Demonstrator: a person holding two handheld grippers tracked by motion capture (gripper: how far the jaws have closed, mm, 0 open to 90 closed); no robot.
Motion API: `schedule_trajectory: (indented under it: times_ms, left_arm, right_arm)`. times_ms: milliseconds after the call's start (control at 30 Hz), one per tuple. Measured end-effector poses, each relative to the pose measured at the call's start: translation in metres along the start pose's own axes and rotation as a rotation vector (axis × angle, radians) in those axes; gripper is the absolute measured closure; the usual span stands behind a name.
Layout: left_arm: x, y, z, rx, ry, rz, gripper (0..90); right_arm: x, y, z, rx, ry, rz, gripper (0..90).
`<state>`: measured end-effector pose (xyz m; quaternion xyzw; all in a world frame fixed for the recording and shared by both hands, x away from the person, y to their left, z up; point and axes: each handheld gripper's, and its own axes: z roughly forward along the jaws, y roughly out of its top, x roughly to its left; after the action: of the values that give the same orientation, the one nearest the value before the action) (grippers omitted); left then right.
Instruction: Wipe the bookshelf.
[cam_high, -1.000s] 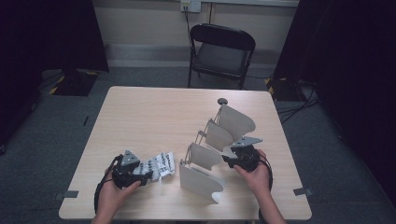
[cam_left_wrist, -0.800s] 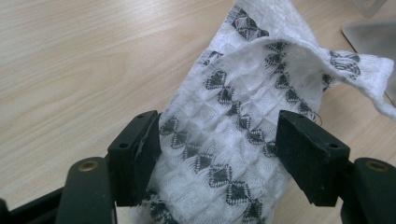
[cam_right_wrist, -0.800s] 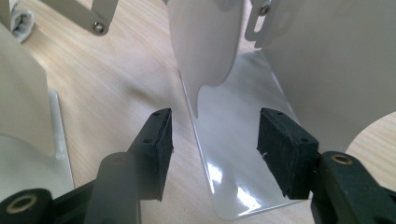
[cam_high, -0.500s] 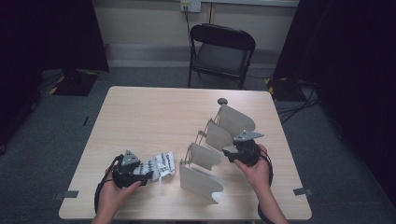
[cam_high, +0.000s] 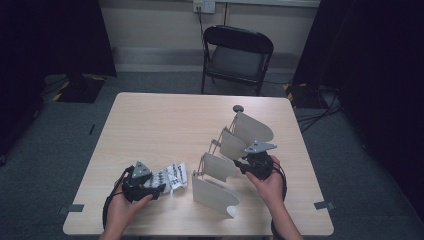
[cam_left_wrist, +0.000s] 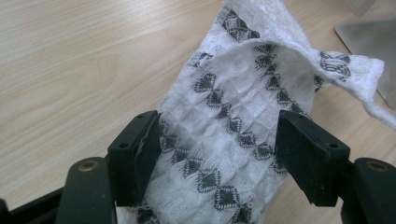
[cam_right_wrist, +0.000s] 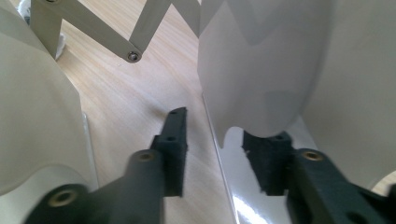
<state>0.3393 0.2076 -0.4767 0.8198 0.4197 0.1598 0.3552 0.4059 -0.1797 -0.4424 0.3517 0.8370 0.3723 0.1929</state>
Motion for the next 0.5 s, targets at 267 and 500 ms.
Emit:
schedule_trajectory:
  times_ms: [267, 500]
  left_arm:
    - [-0.006, 0.006, 0.000, -0.008, -0.014, 0.013, 30.9]
    - [-0.018, 0.015, 0.000, -0.018, -0.035, 0.044, 30.4]
  right_arm:
    - [0.000, 0.000, 0.000, -0.007, 0.011, 0.014, 75.9]
    - [0.000, -0.002, -0.001, -0.015, 0.035, 0.020, 83.5]
